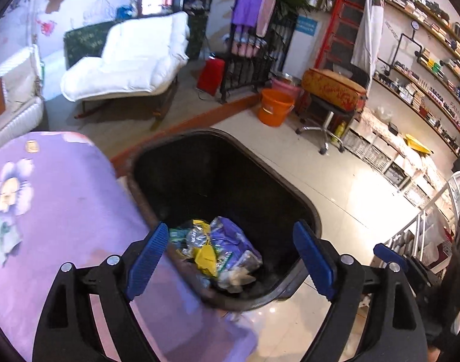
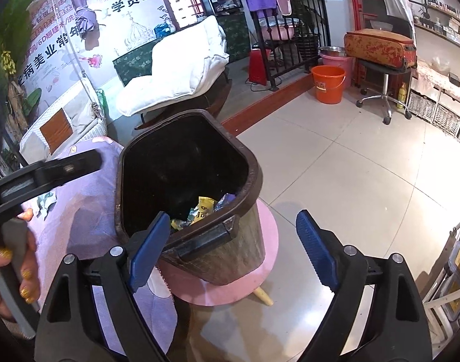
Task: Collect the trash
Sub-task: 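Move both open tools back over the table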
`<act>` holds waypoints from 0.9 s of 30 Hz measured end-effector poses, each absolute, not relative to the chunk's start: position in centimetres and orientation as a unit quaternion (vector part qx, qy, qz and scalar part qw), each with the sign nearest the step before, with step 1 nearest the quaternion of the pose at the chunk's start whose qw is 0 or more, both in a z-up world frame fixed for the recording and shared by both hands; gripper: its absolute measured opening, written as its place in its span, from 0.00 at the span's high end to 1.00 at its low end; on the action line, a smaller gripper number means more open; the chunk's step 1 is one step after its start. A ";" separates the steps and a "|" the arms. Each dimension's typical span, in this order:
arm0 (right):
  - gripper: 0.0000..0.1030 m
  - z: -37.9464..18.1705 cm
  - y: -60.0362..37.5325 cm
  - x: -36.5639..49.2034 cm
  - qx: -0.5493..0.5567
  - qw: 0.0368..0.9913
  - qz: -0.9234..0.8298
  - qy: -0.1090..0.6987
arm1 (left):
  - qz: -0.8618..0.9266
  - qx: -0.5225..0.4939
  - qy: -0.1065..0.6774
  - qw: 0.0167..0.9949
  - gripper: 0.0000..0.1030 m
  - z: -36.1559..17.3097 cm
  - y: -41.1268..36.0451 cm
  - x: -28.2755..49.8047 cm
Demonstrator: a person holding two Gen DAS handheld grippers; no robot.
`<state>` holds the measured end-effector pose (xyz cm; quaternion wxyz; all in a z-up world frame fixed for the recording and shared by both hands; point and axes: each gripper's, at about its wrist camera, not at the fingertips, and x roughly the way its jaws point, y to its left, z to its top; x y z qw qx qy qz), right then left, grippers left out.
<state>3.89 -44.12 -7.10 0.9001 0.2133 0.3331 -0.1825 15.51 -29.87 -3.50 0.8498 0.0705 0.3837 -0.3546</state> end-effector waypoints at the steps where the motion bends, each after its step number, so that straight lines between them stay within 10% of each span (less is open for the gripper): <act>1: 0.17 -7.0 -44.0 4.1 0.212 0.900 -0.180 0.335 | -0.350 0.065 0.381 0.853 0.18 -3.4 -29.0 15.4; 27: 0.17 -2.8 -25.0 15.2 0.134 0.912 0.110 0.371 | -0.079 0.017 0.395 0.915 0.17 -3.7 -0.1 15.8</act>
